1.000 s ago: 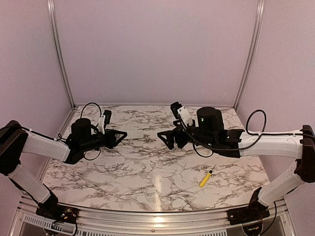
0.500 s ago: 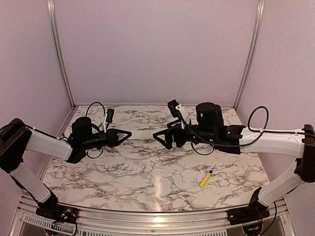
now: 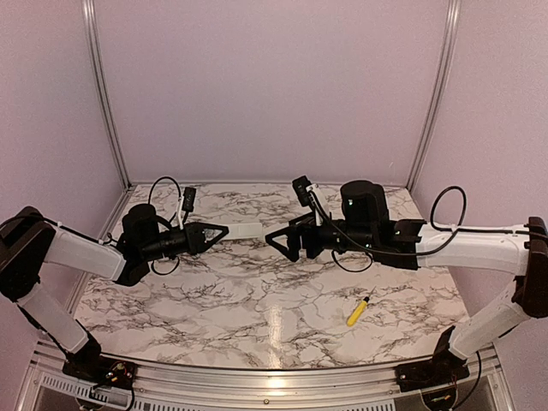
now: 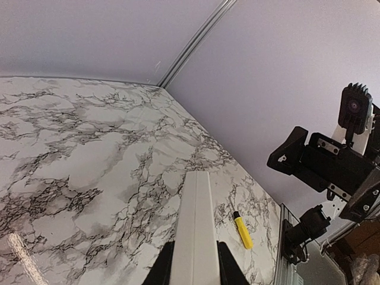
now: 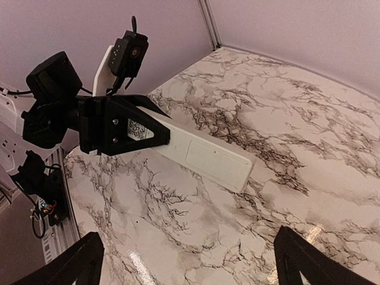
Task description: Unload the batteries from the remote control
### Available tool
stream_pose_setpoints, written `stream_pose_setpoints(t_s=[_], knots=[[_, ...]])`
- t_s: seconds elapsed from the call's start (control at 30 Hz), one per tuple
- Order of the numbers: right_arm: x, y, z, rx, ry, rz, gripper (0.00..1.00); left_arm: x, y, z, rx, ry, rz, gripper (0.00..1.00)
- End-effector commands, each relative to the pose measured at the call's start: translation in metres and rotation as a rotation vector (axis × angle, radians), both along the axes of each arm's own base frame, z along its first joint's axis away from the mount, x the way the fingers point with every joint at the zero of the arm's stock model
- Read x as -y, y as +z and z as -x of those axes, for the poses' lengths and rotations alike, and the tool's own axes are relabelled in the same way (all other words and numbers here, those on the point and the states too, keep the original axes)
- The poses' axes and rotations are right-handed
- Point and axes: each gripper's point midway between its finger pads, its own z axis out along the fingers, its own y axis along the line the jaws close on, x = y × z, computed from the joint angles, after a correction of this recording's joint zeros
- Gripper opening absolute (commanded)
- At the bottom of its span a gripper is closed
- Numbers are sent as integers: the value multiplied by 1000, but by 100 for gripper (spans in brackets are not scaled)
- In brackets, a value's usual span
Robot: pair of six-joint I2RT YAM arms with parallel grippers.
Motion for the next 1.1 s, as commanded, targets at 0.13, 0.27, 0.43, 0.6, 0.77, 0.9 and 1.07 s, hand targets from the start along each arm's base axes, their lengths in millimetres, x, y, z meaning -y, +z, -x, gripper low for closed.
stream_pose_setpoints(t_s=[0.13, 0.27, 0.43, 0.6, 0.77, 0.9, 1.07], knots=[[-6, -11, -6, -46, -13, -5, 97, 0, 8, 5, 30, -8, 44, 0], [-11, -12, -2, -65, 17, -25, 96, -1, 9, 3, 1, 3, 71, 0], [-13, -18, 0, -141, -6, -62, 94, -6, -1, -3, -95, 76, 105, 0], [-23, -28, 21, -159, 8, -55, 94, 1, 6, 16, -87, 72, 118, 0], [-28, -32, 42, -163, 38, -69, 95, -6, 5, 22, -78, 106, 99, 0], [-25, -34, 42, -168, 14, -68, 95, -3, 7, 25, -74, 81, 99, 0], [-26, -28, 38, -155, 4, -66, 95, 2, 8, 27, -73, 46, 104, 0]])
